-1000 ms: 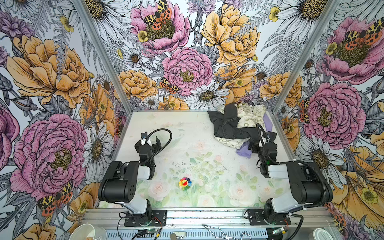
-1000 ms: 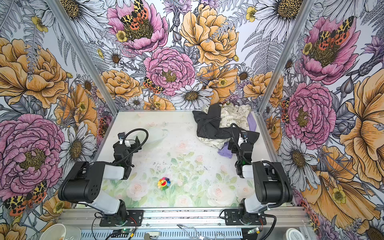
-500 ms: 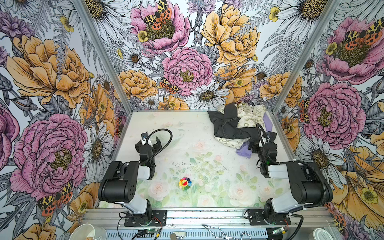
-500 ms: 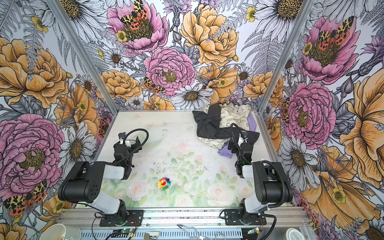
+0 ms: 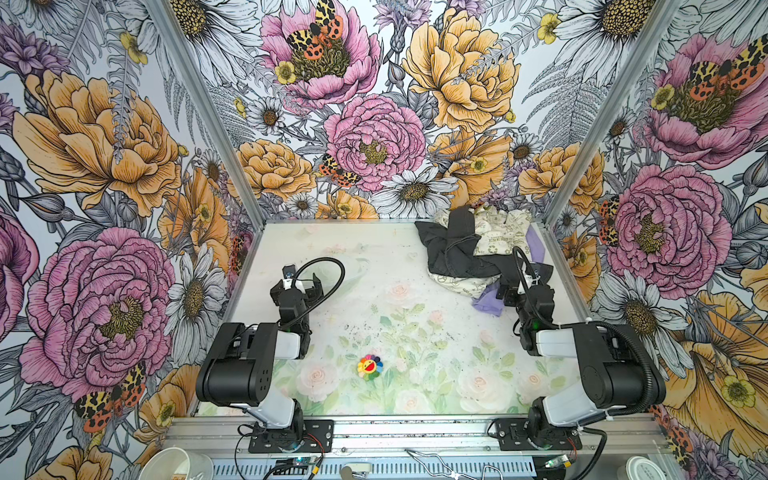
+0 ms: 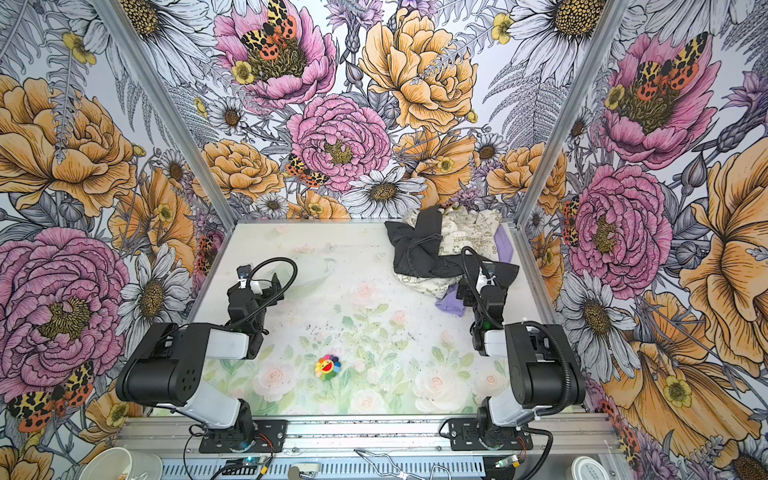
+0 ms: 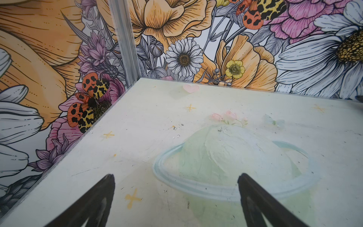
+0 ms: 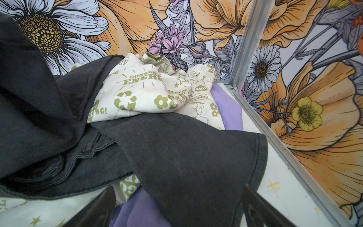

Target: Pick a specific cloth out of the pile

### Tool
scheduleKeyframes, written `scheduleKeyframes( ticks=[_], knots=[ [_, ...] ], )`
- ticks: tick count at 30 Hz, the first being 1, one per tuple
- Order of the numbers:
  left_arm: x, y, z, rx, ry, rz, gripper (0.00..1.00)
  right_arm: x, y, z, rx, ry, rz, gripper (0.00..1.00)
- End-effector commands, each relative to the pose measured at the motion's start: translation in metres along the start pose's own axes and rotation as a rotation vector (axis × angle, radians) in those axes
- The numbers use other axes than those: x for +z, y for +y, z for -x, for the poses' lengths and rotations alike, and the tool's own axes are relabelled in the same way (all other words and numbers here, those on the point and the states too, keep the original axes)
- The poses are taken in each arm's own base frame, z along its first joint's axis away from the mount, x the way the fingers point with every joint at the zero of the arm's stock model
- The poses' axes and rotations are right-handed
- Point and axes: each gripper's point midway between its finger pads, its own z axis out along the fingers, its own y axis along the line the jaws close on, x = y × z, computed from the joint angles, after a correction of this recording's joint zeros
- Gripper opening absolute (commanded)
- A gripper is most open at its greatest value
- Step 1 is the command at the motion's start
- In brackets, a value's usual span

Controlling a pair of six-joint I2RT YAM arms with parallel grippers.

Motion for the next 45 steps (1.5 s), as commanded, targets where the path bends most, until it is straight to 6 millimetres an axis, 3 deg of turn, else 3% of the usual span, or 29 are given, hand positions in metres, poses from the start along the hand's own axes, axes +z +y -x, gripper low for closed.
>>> scheduleKeyframes(
  ticks=[1, 6, 9, 16, 20, 26, 35, 41, 45],
  knots=[
    [0.001, -0.002, 0.009, -0.016, -0.026, -0.018, 0.99, 0.001, 0.0, 0.007, 0.01, -0.022, -0.012, 0.99],
    [-0.004, -0.006, 0.012, -0.003, -0.049, -0.032, 0.99, 0.001, 0.001, 0.008, 0.006, -0.025, -0.013, 0.99],
    [-0.016, -0.008, 0.023, 0.013, -0.081, -0.024, 0.99, -0.007, -0.002, 0.02, 0.004, -0.02, -0.026, 1.0],
    [-0.047, -0.008, 0.047, 0.001, -0.111, -0.004, 0.99, -0.04, -0.008, 0.056, 0.03, -0.042, -0.066, 1.0],
    [-0.068, -0.016, 0.072, -0.038, -0.107, -0.044, 0.99, -0.065, -0.008, 0.083, 0.078, -0.077, -0.048, 0.99],
    [-0.107, -0.038, 0.105, -0.15, -0.156, -0.212, 0.99, -0.089, 0.013, 0.109, 0.139, -0.069, 0.084, 0.99],
    [-0.144, -0.084, 0.13, -0.209, -0.154, -0.474, 0.99, -0.088, 0.049, 0.102, 0.12, 0.112, 0.214, 0.93],
    [-0.159, -0.111, 0.138, -0.208, -0.148, -0.604, 0.99, -0.071, 0.049, 0.073, 0.223, 0.223, 0.162, 0.88],
    [-0.162, -0.124, 0.14, -0.195, -0.136, -0.653, 0.99, -0.066, 0.038, 0.052, 0.275, 0.264, 0.077, 0.83]
  ],
)
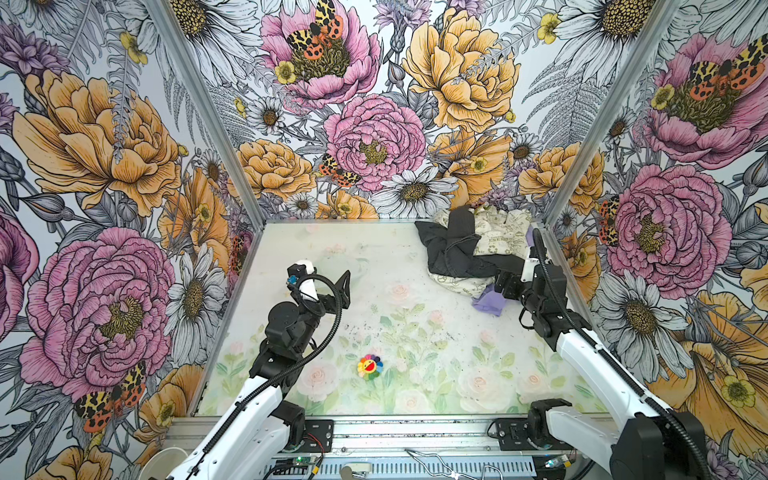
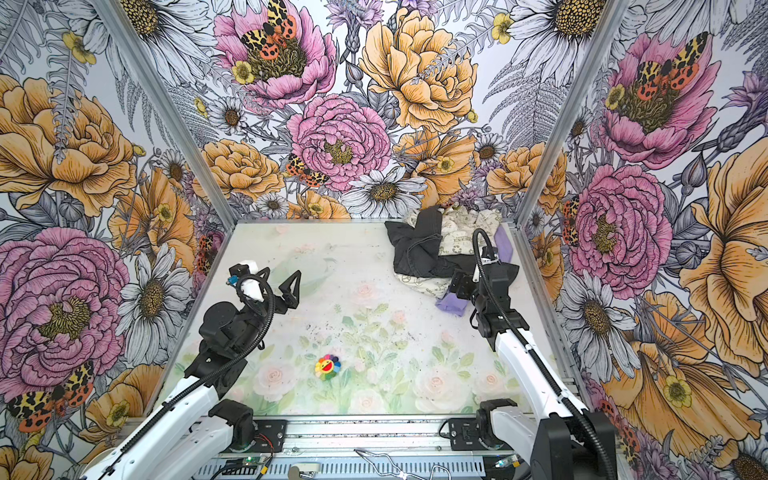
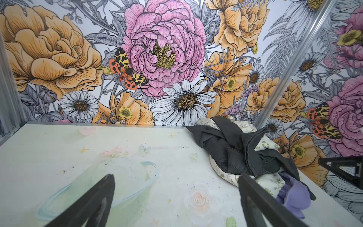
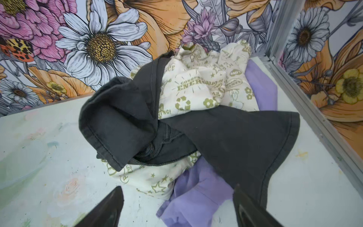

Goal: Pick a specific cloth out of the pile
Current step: 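Reach the right gripper down to the lavender shirt under the jeans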

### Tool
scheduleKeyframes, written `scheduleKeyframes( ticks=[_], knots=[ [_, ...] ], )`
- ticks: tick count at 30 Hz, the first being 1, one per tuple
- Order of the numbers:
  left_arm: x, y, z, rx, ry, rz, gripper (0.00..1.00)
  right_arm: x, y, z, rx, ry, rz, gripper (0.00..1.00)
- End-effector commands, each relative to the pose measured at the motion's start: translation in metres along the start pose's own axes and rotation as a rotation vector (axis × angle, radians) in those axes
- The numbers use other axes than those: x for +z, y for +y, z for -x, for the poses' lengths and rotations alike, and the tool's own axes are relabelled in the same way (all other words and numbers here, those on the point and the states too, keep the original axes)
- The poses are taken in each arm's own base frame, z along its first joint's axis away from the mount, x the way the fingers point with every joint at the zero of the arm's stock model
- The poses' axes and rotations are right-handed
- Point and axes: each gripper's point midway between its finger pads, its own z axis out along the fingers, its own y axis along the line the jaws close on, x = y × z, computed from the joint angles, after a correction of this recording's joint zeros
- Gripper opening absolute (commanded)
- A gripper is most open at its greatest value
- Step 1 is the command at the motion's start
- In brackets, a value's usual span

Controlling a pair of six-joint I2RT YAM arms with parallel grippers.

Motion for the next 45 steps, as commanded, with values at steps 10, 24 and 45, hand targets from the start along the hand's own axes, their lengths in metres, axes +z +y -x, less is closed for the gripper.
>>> scheduleKeyframes(
  ticks=[10, 24, 45],
  knots=[
    [0.008, -0.034, -0.001, 0.007, 0.043, -0.125, 0.99, 0.019, -0.04, -0.042, 0.128, 0.087, -0.204, 0.73],
    [0.008, -0.039, 0.001, 0.011, 0.04, -0.14, 0.99, 0.054, -0.036, -0.069, 0.152, 0.212, -0.194, 0.61],
    [0.008, -0.04, 0.005, 0.009, 0.03, -0.14, 0.99, 0.074, -0.032, -0.083, 0.245, 0.233, -0.136, 0.2]
  ],
)
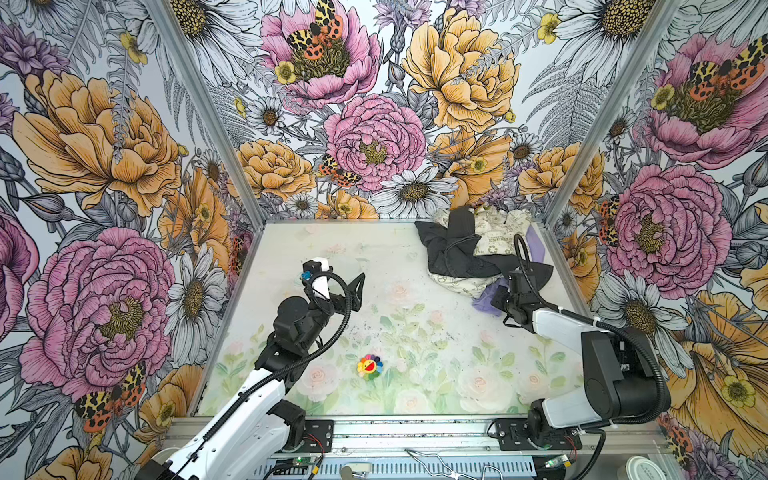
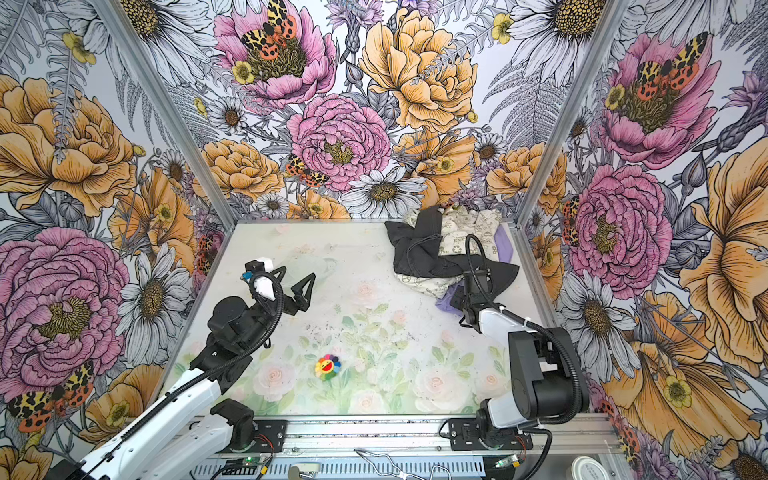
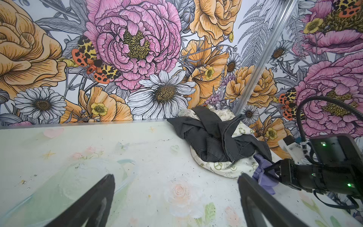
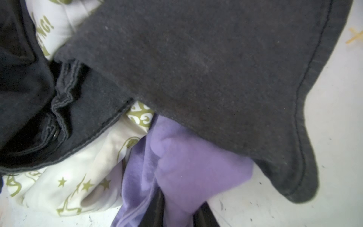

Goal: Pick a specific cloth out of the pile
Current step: 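Reach the right gripper down to the lavender shirt under the jeans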

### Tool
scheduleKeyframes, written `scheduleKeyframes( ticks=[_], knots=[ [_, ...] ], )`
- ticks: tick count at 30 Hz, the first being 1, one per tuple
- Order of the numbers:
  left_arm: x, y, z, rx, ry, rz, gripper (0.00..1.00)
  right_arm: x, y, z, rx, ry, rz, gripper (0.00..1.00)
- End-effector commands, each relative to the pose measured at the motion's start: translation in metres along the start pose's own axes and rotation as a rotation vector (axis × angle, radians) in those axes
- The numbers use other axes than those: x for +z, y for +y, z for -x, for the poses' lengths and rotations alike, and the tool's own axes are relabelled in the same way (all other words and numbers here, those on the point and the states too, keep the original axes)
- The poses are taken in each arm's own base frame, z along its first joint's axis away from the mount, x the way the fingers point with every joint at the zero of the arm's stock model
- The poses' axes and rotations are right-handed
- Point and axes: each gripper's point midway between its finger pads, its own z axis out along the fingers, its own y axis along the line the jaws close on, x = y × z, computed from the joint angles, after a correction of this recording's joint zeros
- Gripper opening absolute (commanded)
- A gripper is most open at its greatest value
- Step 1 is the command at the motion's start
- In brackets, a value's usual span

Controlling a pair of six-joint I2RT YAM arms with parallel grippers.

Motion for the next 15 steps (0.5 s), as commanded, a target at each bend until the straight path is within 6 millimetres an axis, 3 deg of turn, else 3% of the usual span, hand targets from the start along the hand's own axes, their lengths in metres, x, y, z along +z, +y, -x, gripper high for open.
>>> scheduleKeyframes(
  ticks=[1, 10, 15],
  knots=[
    [0.0, -0.01, 0.015, 0.011, -0.027, -0.035, 0.99, -0.008, 0.011, 0.019, 0.028, -0.051, 0.052, 0.17],
    [-0.002, -0.01, 0.015, 0.006, -0.03, -0.037, 0.99, -0.042, 0.032, 0.057, 0.069, -0.169, 0.154, 0.0],
    [-0.005, -0.01, 0.015, 0.004, -0.038, -0.037, 0.99, -0.069, 0.049, 0.088, 0.07, -0.246, 0.216, 0.0]
  ],
)
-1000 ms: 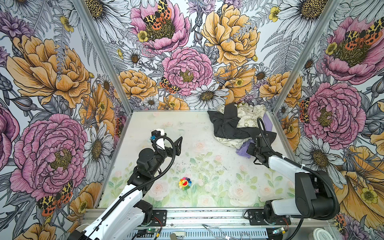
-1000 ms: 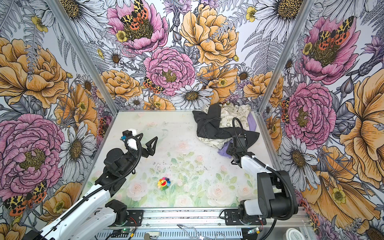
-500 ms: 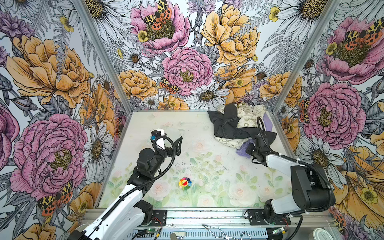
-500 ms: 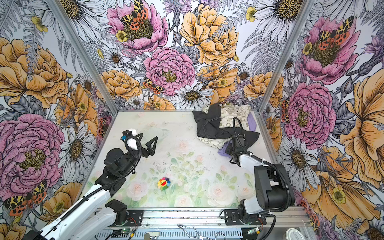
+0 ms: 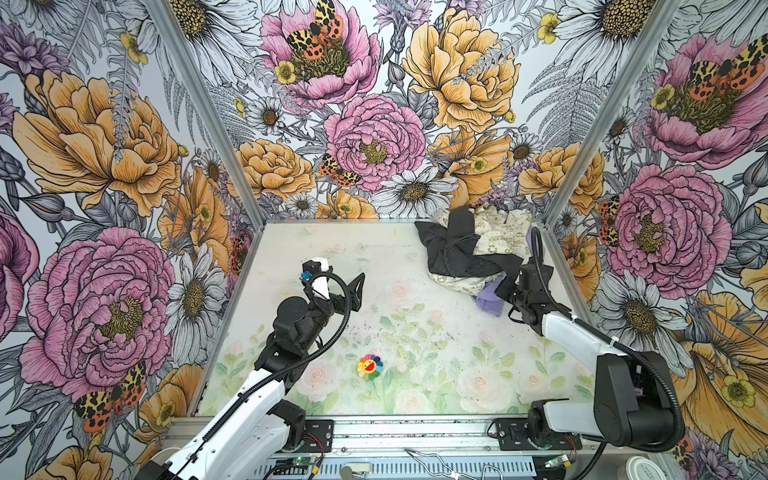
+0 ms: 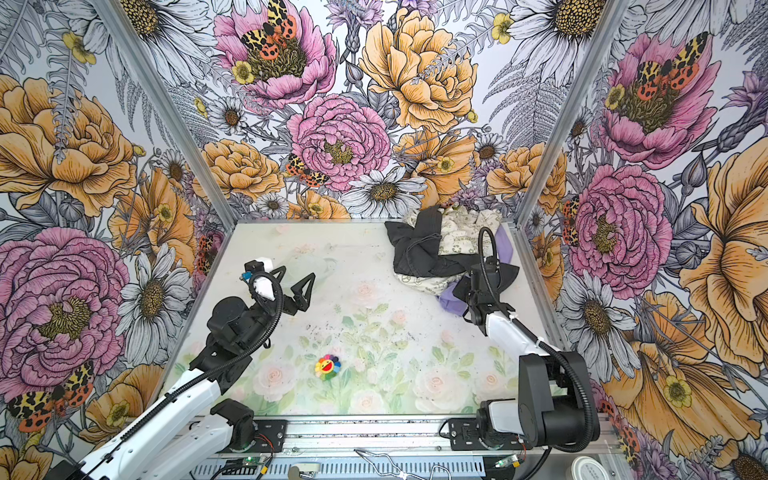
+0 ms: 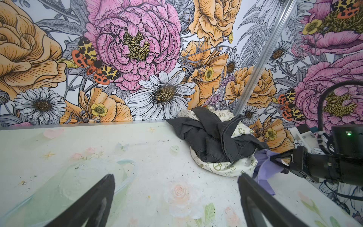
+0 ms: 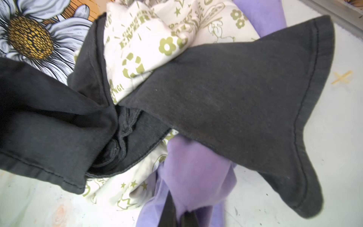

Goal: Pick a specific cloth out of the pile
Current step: 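Reach the right gripper down to the lavender shirt under the jeans, then grasp the lavender shirt with the right gripper and lift it from the pile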

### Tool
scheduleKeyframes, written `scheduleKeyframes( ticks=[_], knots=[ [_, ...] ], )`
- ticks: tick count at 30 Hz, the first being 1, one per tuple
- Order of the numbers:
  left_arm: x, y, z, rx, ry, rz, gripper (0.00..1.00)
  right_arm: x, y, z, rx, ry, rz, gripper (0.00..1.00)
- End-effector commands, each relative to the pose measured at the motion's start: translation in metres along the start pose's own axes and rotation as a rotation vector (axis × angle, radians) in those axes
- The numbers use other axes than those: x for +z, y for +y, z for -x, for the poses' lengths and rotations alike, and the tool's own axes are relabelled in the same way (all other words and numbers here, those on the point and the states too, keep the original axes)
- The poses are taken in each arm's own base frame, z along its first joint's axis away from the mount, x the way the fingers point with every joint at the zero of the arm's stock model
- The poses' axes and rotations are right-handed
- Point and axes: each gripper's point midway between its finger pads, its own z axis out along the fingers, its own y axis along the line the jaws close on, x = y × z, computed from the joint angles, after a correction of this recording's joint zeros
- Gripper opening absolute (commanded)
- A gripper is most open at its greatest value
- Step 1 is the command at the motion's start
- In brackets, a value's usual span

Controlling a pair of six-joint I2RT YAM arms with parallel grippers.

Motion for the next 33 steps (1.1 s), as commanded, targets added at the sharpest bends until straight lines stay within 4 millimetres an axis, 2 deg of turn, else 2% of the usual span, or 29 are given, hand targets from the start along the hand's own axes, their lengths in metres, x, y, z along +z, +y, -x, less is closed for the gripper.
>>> scheduleKeyframes(
  ticks=[1, 6, 18, 27, 33],
  knots=[
    [-0.004, -0.009, 0.014, 0.001, -0.033, -0.032, 0.99, -0.024, 0.032, 0.049, 0.006, -0.124, 0.096, 0.0],
    [-0.007, -0.009, 0.014, 0.0, -0.04, -0.033, 0.99, -0.048, 0.053, 0.087, -0.026, -0.218, 0.143, 0.0],
    [-0.011, -0.008, 0.013, -0.004, -0.048, -0.032, 0.99, -0.111, 0.088, 0.168, -0.063, -0.434, 0.224, 0.0],
    [-0.014, -0.009, 0.014, -0.008, -0.053, -0.038, 0.99, -0.161, 0.115, 0.21, -0.07, -0.557, 0.304, 0.0],
    [-0.016, -0.01, 0.013, -0.017, -0.056, -0.042, 0.99, -0.193, 0.132, 0.229, -0.079, -0.626, 0.366, 0.0]
  ],
)
